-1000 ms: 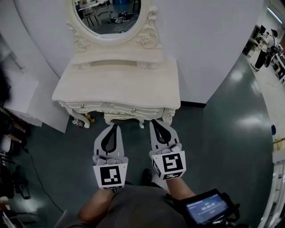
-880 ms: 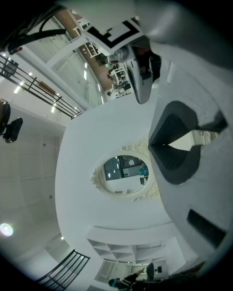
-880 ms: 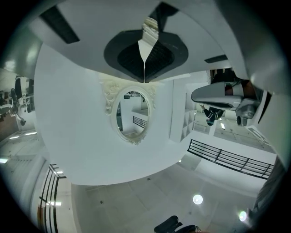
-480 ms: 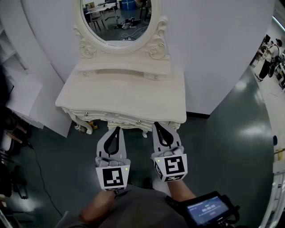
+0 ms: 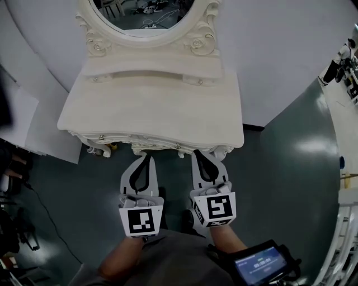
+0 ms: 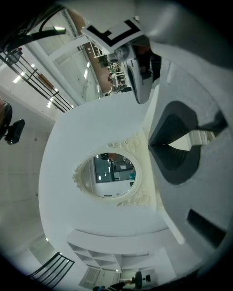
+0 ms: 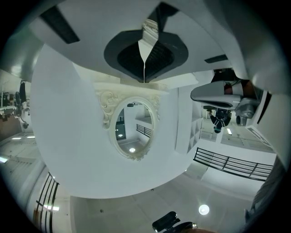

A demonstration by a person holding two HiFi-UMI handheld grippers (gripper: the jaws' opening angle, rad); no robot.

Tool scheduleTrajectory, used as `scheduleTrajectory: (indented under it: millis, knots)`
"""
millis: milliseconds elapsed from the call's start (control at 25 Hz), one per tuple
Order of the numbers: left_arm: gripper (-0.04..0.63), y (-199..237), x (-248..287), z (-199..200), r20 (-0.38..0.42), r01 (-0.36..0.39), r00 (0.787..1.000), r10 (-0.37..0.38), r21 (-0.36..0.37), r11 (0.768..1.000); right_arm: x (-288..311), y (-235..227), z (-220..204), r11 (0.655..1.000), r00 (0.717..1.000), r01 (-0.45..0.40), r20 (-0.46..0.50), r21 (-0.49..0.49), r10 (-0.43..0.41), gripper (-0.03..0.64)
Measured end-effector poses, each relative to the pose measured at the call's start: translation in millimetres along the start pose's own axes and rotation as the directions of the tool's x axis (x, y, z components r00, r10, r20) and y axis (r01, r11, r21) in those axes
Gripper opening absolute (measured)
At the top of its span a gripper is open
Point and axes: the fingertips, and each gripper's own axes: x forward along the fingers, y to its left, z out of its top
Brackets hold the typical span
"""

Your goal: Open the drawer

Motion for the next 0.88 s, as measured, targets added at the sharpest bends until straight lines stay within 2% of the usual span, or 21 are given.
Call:
scheduleTrajectory:
  millis: [200,440,680,880]
  knots:
    - [0.015,12.9,28.1,-40.4,-0.075,0.049,0.996,-0.05,-0.014,0.999,31.5,3.5,-37.1,1.0,0.998,0.013,-0.069,0.025,-0.011,0.015]
    - [0.015,16.7,53.2,-93.5,-0.12,0.097,0.987,-0.103,-0.055,0.994,53.9,13.8,-112.3,0.997,0.98,0.045,-0.199,0.066,-0.031,0.015]
    - [0.015,-10.8,63.3,-151.6,-0.222,0.153,0.96,-0.171,-0.095,0.984,50.9,5.6,-186.5,0.989,0.946,0.094,-0.319,0.118,-0.051,0.015]
    - [0.015,-3.8,102.6,-231.3,-0.259,0.174,0.946,-0.197,-0.111,0.979,97.4,-1.1,-266.2,0.984,0.929,0.122,-0.365,0.127,-0.068,0.015]
